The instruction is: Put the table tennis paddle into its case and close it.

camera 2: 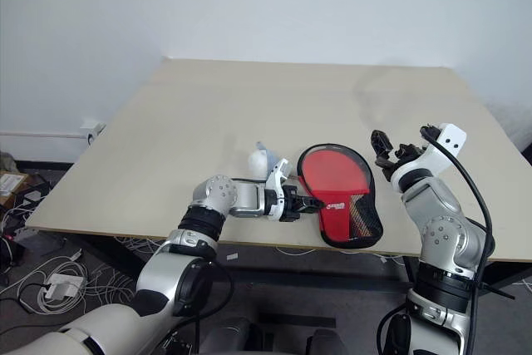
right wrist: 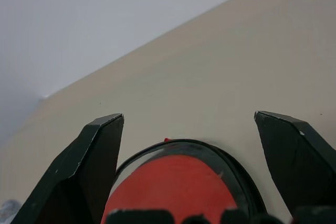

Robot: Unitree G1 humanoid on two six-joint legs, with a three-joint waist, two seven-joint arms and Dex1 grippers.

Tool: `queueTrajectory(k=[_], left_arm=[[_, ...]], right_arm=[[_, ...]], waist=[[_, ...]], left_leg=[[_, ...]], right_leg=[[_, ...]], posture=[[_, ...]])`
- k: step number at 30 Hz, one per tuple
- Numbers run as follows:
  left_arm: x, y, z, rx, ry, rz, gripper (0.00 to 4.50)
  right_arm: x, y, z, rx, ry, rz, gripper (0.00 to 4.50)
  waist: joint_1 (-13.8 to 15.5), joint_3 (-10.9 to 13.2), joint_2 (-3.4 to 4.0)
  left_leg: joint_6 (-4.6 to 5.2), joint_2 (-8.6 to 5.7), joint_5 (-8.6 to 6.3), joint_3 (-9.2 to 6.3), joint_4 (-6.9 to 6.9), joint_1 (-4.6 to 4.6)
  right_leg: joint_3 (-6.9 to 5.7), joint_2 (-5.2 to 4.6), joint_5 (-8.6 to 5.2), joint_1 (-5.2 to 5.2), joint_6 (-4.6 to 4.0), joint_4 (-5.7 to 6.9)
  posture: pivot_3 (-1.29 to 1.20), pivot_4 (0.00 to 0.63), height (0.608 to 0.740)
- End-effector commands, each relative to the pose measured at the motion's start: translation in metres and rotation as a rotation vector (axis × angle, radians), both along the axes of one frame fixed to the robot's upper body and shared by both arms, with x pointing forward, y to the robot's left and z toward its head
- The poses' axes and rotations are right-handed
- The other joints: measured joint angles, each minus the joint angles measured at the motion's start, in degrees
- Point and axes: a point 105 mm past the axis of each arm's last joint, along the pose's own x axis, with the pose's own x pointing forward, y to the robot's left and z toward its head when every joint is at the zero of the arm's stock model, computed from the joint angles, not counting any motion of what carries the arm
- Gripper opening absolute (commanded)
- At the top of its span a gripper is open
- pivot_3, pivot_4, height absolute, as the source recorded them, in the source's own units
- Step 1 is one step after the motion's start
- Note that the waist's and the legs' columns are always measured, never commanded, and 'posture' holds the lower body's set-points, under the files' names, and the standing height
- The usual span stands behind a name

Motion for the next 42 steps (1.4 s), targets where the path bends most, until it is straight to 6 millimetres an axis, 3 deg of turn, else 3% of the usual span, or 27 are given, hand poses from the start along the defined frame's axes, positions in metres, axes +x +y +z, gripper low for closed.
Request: queueTrajectory(k=[1,6,10,14,17,21,22,26,29,34,38,42], left_arm=[[-0.021,-0.024,0.024,-0.045,0.011,-0.145,0.05],[-0.035,0.009,0.002,0.108,0.077,-0.166,0.05],[-0.056,0.011,-0.003,0.134,0.043,-0.236,0.05],[-0.053,0.016,-0.003,0.144,0.032,-0.205,0.05],[-0.052,0.017,-0.001,0.142,0.016,-0.197,0.65],[-0.047,0.021,0.002,0.138,0.017,-0.180,2.01],[-0.045,0.024,0.004,0.138,0.008,-0.177,2.35],[-0.034,0.038,0.025,0.112,-0.095,-0.163,2.35],[-0.028,0.050,0.044,0.112,-0.244,-0.166,2.35],[-0.014,0.078,0.072,0.144,-0.571,-0.154,2.35],[-0.004,0.091,0.088,0.123,-0.685,-0.152,2.35],[0.034,0.109,0.088,0.230,-0.783,-0.026,2.35]], right_arm=[[-0.002,0.003,0.016,-0.014,-0.061,0.008,4.33],[-0.005,0.009,0.017,-0.028,-0.066,0.040,4.33],[-0.004,0.013,0.012,-0.038,-0.053,0.050,4.33],[-0.002,0.016,0.011,-0.042,-0.047,0.056,4.33],[-0.002,0.016,0.010,-0.048,-0.044,0.059,4.33],[-0.001,0.016,0.011,-0.051,-0.045,0.062,4.33],[0.000,0.016,0.011,-0.053,-0.048,0.060,4.33],[0.001,0.018,0.012,-0.057,-0.051,0.080,4.33],[-0.004,0.032,0.010,-0.093,-0.040,0.184,4.33],[-0.017,0.061,-0.026,-0.220,0.109,0.362,4.33],[-0.019,0.071,-0.045,-0.273,0.165,0.401,4.33],[-0.016,0.080,-0.068,-0.268,0.223,0.417,4.33]], waist=[[0.0,0.0,0.00],[0.0,0.0,0.00],[0.0,0.0,0.01],[0.0,0.0,0.00],[0.0,0.0,0.00],[0.0,0.0,0.00],[0.0,0.0,0.00],[-0.2,0.0,0.00],[-0.2,0.0,0.02],[0.0,0.0,0.02],[0.0,0.0,0.02],[0.0,0.0,-0.02]], left_leg=[[0.00,0.00,0.00,0.00,0.00,0.00],[0.00,0.03,0.00,-0.01,-0.02,-0.01],[-0.01,0.10,0.00,-0.01,-0.04,-0.01],[-0.02,0.11,0.00,-0.04,0.00,0.00],[-0.02,0.05,0.00,-0.03,-0.02,0.00],[-0.03,0.03,0.01,-0.01,0.00,0.00],[-0.02,0.03,0.01,-0.02,0.00,0.00],[-0.04,-0.01,0.01,0.01,-0.01,0.00],[-0.08,-0.02,0.04,0.08,-0.05,0.00],[-0.09,-0.01,0.03,0.04,-0.04,0.00],[-0.09,-0.17,0.03,0.05,-0.04,0.00],[-0.09,-0.17,0.03,-0.03,-0.01,0.00]], right_leg=[[0.00,0.00,0.00,0.00,0.00,0.00],[0.02,0.00,0.00,-0.02,0.01,0.01],[0.05,0.00,-0.01,-0.04,0.00,0.04],[0.03,-0.01,-0.01,-0.01,0.00,0.03],[0.04,-0.02,-0.01,-0.02,0.00,0.02],[0.04,-0.01,-0.01,0.00,0.00,0.01],[0.03,-0.01,-0.01,0.00,0.00,0.01],[0.04,0.03,-0.01,-0.03,0.00,0.01],[0.08,0.08,-0.01,-0.11,-0.01,0.01],[0.03,0.05,-0.01,-0.04,-0.01,-0.01],[0.01,0.05,-0.01,-0.04,-0.01,-0.05],[-0.06,0.07,-0.01,0.03,-0.01,-0.12]], posture=[[0.00,0.000,0.715],[0.00,0.000,0.715],[0.00,0.000,0.715],[0.00,0.000,0.715],[0.00,0.000,0.715],[0.00,0.000,0.715],[0.00,0.000,0.715],[0.00,0.000,0.715],[0.00,0.000,0.715],[0.00,0.000,0.715],[0.00,0.000,0.715],[0.00,0.000,0.715]])
